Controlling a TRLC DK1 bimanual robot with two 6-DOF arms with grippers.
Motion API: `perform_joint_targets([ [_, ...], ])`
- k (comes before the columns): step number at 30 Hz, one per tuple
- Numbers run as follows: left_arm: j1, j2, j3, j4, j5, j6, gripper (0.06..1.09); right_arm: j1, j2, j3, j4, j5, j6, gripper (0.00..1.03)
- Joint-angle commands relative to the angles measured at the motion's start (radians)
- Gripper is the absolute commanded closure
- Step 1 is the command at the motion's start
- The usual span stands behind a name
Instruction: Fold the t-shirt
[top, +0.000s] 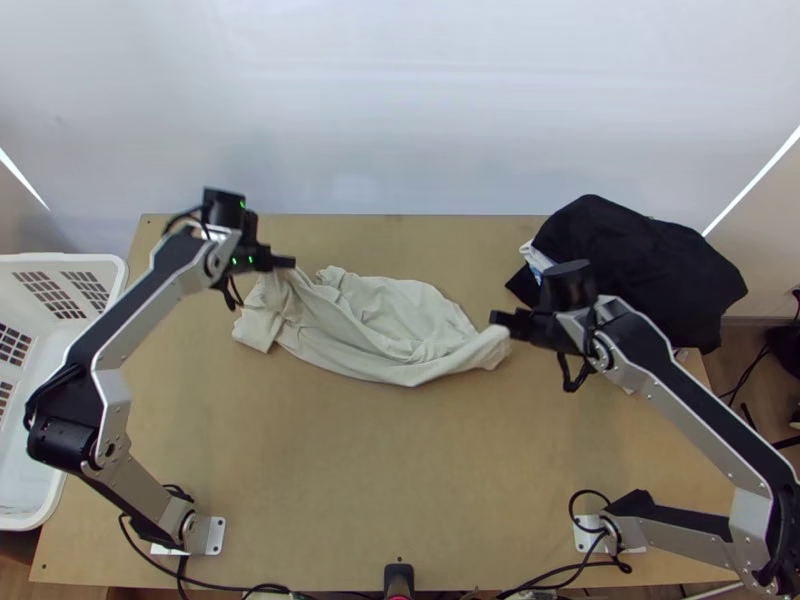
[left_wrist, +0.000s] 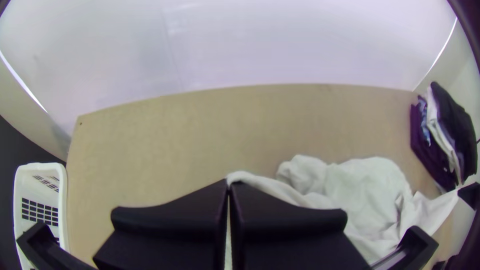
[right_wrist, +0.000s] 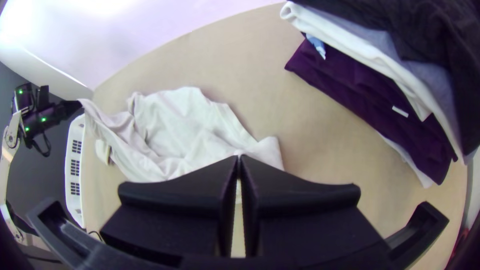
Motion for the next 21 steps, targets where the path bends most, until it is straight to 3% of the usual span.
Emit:
perform_joint_targets([
  [1, 0.005, -0.028, 0.317, -0.214, -0.001, -0.092, 1.05, -0.074, -0.004, 0.116, 0.004, 0.005, -0.023, 1.0],
  [9, 0.053, -0.016, 0.749, -0.449, 0.001, -0.17, 1.05, -0.192, 0.047, 0.423, 0.004, 0.006, -0.036, 1.0],
  [16, 0.194, -0.074, 0.74, -0.477, 0.007, -0.181, 1.05, -0.287, 0.098, 0.659, 0.004, 0.006, -0.039, 1.0],
  [21, 0.326, -0.086, 0.713, -0.487, 0.073, -0.208, 1.05, -0.324, 0.09, 0.694, -0.016, 0.011, -0.039, 1.0],
])
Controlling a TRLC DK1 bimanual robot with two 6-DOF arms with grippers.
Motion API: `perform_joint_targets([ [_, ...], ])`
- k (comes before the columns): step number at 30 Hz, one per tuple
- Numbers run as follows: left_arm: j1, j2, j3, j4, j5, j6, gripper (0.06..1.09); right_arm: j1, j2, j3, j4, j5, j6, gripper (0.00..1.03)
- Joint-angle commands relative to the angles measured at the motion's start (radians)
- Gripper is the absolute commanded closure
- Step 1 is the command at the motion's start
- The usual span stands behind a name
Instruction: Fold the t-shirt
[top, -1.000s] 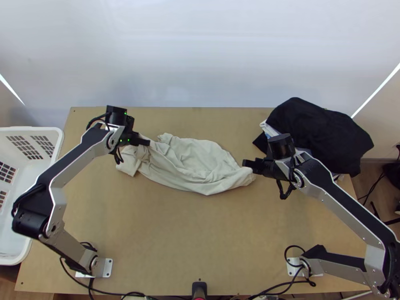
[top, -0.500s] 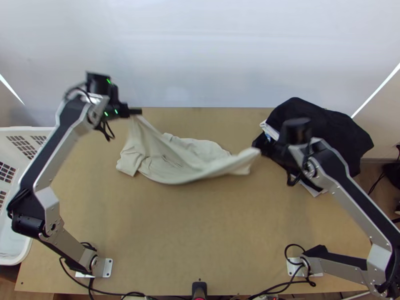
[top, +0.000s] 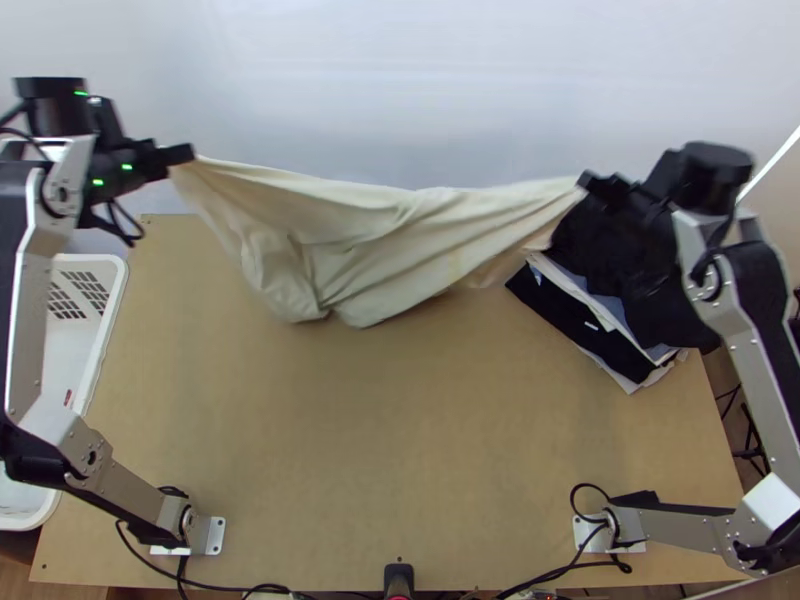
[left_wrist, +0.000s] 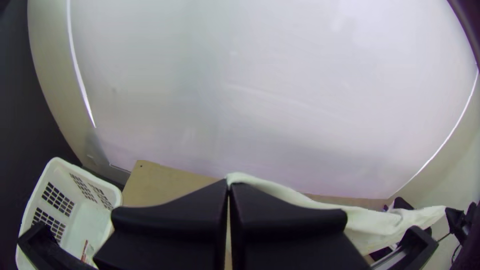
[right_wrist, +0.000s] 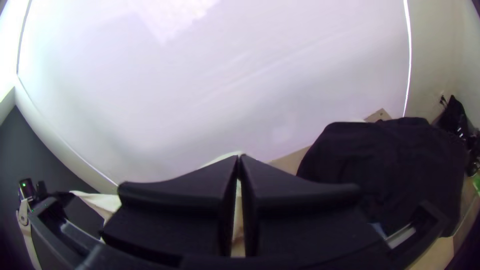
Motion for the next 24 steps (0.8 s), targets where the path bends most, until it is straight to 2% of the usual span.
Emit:
perform_joint_targets([
  [1, 0.161, -0.027, 0.008, -0.032, 0.07, -0.037, 1.05, -0.077, 0.01, 0.111, -0.024, 0.009, 0.003, 1.0],
  [5, 0.188, -0.039, -0.021, -0.032, 0.076, -0.04, 1.05, -0.1, 0.011, 0.111, -0.061, 0.068, 0.019, 1.0],
  [9, 0.201, -0.035, 0.002, 0.004, 0.077, -0.051, 1.05, -0.105, 0.026, 0.157, -0.069, 0.072, 0.034, 1.0],
  [13, 0.192, -0.044, 0.06, 0.082, 0.146, -0.098, 1.05, -0.079, 0.098, 0.308, -0.063, 0.072, 0.019, 1.0],
  [20, 0.149, -0.13, 0.055, 0.231, 0.149, -0.181, 1.05, 0.002, 0.131, 0.479, 0.054, 0.071, 0.002, 1.0],
  [24, 0.139, -0.159, 0.048, 0.316, 0.151, -0.23, 1.05, 0.078, 0.128, 0.514, 0.102, 0.064, -0.043, 1.0],
])
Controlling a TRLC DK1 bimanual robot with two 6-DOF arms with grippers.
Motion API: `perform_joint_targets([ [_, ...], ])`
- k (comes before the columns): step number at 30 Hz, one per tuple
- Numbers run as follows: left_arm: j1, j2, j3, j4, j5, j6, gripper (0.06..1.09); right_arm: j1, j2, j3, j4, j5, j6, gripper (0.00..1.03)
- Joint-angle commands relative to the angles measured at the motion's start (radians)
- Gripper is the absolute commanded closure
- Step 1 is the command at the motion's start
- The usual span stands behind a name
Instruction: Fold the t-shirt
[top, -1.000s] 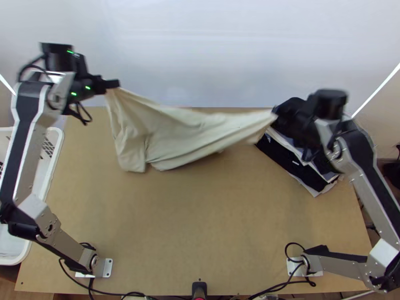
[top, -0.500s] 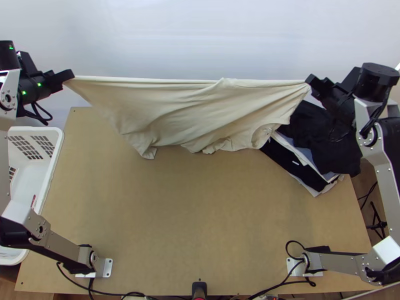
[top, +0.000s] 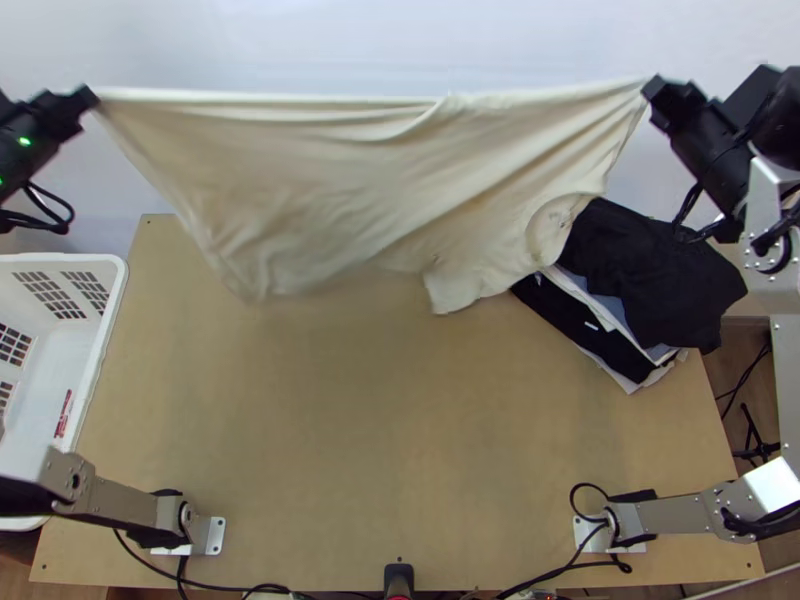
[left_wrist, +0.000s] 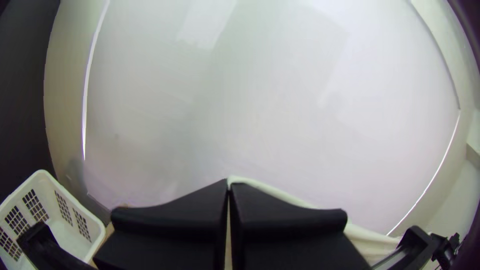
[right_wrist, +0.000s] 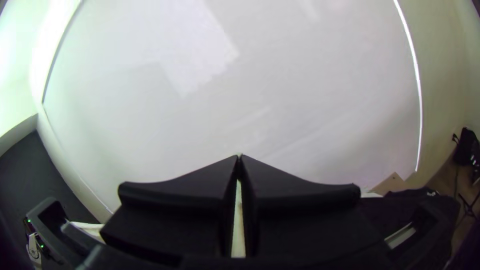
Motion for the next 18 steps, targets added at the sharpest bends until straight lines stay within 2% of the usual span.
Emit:
perform_joint_targets([
  [1, -0.022, -0.05, -0.001, 0.133, 0.017, -0.073, 1.05, 0.109, 0.018, 0.104, 0.084, -0.011, -0.039, 1.0],
  [9, -0.026, -0.044, -0.001, 0.191, 0.017, -0.084, 1.05, 0.158, 0.013, 0.133, 0.13, -0.039, -0.06, 1.0],
  [13, -0.023, -0.103, -0.004, 0.191, 0.017, -0.105, 1.05, 0.165, -0.091, 0.106, 0.126, -0.077, -0.042, 1.0],
  [18, 0.015, -0.243, -0.02, 0.25, 0.017, -0.165, 1.05, 0.168, -0.264, 0.063, 0.12, -0.08, -0.039, 1.0],
])
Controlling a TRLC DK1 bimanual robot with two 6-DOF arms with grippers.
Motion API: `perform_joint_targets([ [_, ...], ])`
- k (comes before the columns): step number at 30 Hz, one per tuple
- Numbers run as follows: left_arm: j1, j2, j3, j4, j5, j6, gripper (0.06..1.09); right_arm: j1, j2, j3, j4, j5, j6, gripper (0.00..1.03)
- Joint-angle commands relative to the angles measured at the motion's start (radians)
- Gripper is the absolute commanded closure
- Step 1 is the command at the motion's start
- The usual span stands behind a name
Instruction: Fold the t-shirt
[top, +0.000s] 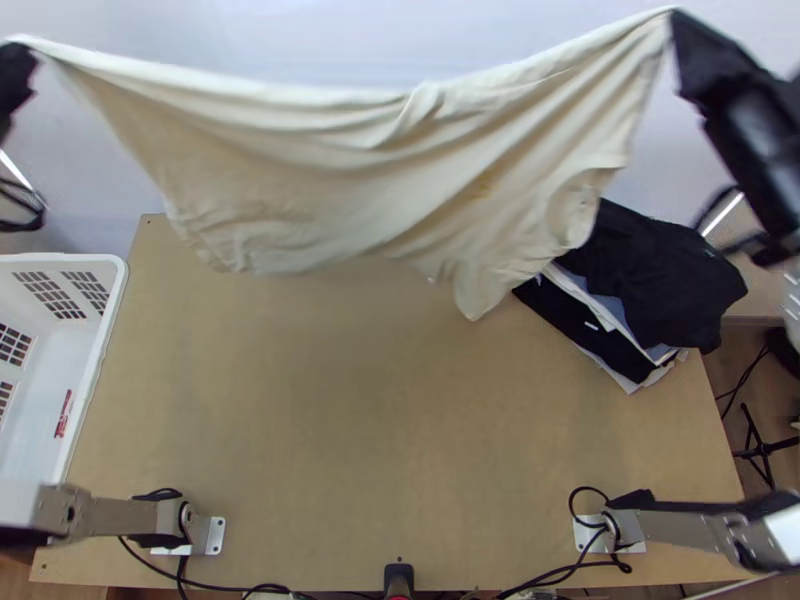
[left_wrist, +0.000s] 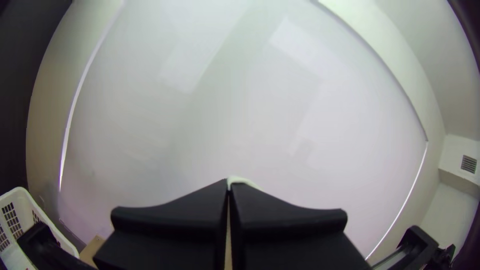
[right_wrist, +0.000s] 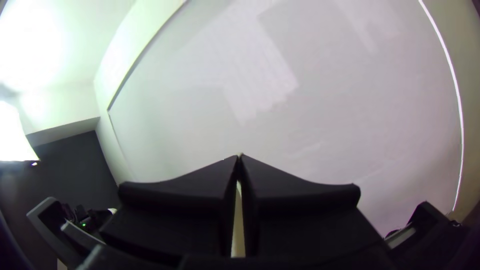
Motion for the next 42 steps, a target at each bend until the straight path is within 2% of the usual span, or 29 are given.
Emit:
perform_joint_targets([
  [1, 0.03, -0.157, -0.017, 0.054, -0.001, -0.053, 1.05, 0.016, -0.203, -0.038, -0.005, -0.017, 0.009, 1.0],
  [5, 0.012, -0.317, -0.078, 0.051, 0.002, -0.036, 1.05, 0.016, -0.354, -0.052, -0.043, -0.032, 0.008, 1.0],
  [10, -0.004, -0.502, -0.184, 0.034, 0.03, -0.034, 1.05, 0.007, -0.519, -0.067, -0.177, -0.059, -0.022, 1.0],
  [17, -0.004, -0.619, -0.385, -0.13, 0.045, -0.008, 1.05, -0.004, -0.66, -0.3, -0.224, -0.06, -0.031, 1.0],
  [22, -0.004, -0.761, -0.819, -0.137, 0.047, 0.056, 1.05, -0.004, -0.716, -0.633, -0.211, -0.059, 0.0, 1.0],
  [25, -0.019, -0.869, -1.143, -0.081, 0.048, 0.128, 1.05, -0.004, -0.746, -0.857, -0.177, -0.059, 0.012, 1.0],
  [28, -0.033, -0.93, -1.376, -0.058, 0.05, 0.222, 1.05, -0.007, -0.779, -1.067, -0.103, -0.052, 0.029, 1.0],
  [32, -0.048, -0.924, -1.53, 0.024, 0.047, 0.323, 1.05, -0.01, -0.782, -1.211, -0.033, -0.04, 0.028, 1.0],
  [34, -0.047, -0.889, -1.55, 0.077, 0.048, 0.328, 1.05, -0.009, -0.772, -1.239, 0.007, -0.04, 0.028, 1.0],
  [39, -0.076, -0.629, -1.565, 0.229, 0.047, 0.328, 1.05, -0.009, -0.705, -1.273, 0.069, -0.04, 0.029, 1.0],
  [42, -0.079, -0.424, -1.503, 0.294, 0.047, 0.314, 1.05, -0.009, -0.644, -1.283, 0.099, -0.039, 0.032, 1.0],
])
